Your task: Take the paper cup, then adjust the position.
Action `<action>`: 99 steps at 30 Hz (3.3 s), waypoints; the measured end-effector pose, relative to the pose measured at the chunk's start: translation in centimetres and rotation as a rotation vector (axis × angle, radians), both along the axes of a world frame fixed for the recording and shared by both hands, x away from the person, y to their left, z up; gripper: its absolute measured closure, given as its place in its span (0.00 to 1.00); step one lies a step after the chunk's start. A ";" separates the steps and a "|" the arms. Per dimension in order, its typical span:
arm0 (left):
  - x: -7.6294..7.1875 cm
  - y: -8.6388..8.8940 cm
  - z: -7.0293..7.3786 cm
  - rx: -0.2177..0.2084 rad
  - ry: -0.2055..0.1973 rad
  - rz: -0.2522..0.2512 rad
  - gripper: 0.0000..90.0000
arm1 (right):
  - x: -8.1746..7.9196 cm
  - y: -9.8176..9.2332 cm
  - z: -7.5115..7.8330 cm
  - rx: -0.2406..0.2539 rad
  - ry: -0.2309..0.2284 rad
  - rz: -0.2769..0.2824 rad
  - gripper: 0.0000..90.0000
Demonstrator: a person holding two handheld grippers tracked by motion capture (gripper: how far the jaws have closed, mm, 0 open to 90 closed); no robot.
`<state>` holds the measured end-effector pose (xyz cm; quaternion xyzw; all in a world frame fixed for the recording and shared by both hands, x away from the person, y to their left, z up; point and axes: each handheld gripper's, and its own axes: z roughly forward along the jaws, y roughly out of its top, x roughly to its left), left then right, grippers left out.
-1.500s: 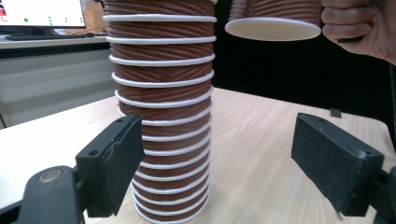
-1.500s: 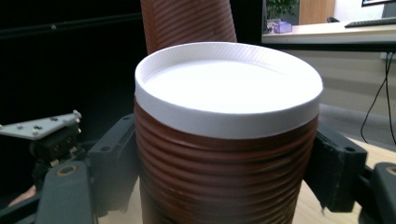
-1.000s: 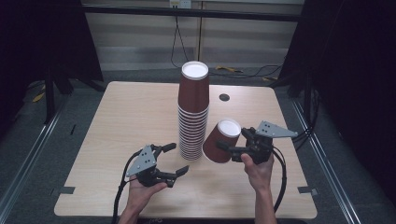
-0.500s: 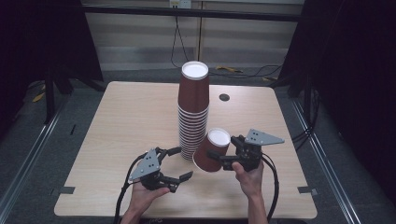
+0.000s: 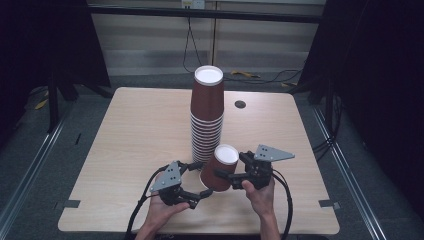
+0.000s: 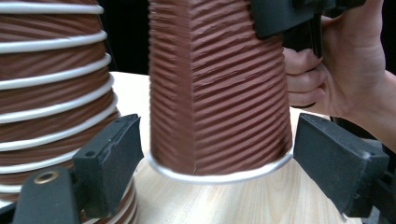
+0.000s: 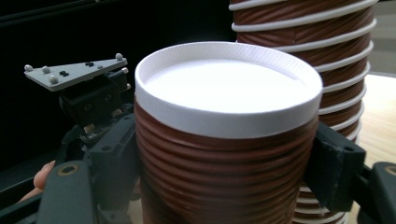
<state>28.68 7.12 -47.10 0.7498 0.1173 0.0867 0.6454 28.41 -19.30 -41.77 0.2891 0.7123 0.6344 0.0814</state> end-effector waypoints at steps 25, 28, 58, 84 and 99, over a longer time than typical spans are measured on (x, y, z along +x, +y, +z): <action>0.5 -2.0 -0.4 0.006 0.025 -0.021 0.07 | -0.2 1.3 -0.7 0.018 0.001 0.047 0.25; 0.6 -2.2 -0.3 0.009 0.022 -0.018 0.08 | -0.1 1.3 -0.7 0.023 0.000 0.050 0.25; 1.2 -0.6 0.0 0.063 0.043 0.001 0.14 | 0.3 1.4 -0.4 -0.003 0.027 0.044 0.15; 2.9 1.5 0.8 0.190 0.116 -0.048 0.14 | 0.0 -0.2 -1.1 -0.046 0.050 0.003 0.15; 3.3 1.3 1.6 0.347 0.097 -0.067 0.14 | -0.1 -1.2 -1.8 -0.130 0.099 0.006 0.16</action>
